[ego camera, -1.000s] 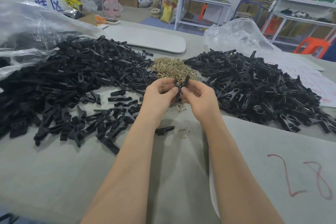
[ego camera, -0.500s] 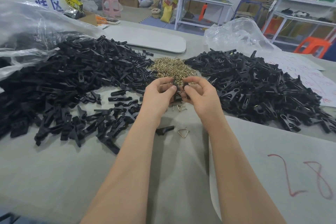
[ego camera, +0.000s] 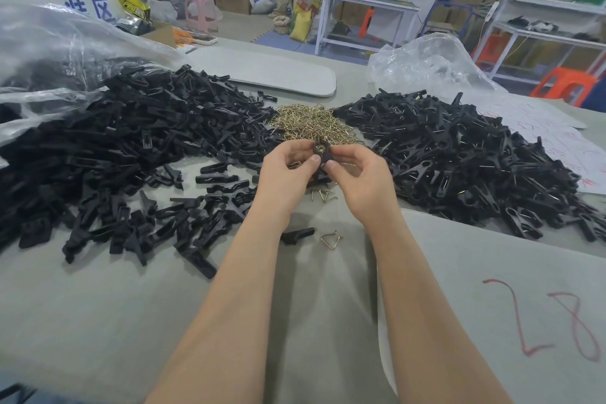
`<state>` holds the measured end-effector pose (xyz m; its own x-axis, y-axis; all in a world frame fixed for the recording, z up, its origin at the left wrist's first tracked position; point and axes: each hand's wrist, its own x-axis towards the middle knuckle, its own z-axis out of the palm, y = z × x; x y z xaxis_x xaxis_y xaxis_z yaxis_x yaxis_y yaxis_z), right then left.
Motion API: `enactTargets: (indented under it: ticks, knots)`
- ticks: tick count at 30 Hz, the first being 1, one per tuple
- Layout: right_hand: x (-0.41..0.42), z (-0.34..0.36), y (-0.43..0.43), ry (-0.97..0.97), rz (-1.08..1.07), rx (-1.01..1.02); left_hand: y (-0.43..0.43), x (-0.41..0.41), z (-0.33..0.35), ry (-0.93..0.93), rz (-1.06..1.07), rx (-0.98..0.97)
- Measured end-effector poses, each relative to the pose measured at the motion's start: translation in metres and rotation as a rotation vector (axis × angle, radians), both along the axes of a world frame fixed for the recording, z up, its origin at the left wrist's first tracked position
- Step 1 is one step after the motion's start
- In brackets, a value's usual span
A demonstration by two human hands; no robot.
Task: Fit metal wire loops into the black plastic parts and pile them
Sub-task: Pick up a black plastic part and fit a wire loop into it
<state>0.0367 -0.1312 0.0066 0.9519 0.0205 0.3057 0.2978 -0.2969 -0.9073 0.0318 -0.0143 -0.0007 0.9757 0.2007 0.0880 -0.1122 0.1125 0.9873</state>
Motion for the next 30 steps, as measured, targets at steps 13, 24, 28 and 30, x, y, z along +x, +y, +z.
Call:
enactTargets:
  ticks: [13,24,28,30]
  knots:
    - [-0.002,0.004,-0.002,0.212,0.144,0.428,0.003,-0.004,0.005,0.032,-0.142,-0.455]
    - [0.010,-0.014,-0.010,0.116,-0.206,-0.356,0.012,0.001,0.006,0.082,-0.049,-0.731]
    - [0.013,-0.030,-0.001,0.231,-0.142,-0.746,0.015,0.000,0.007,0.156,-0.079,-0.849]
    - [0.014,-0.031,0.000,0.190,-0.159,-0.751,0.014,-0.001,0.007,0.185,-0.084,-0.878]
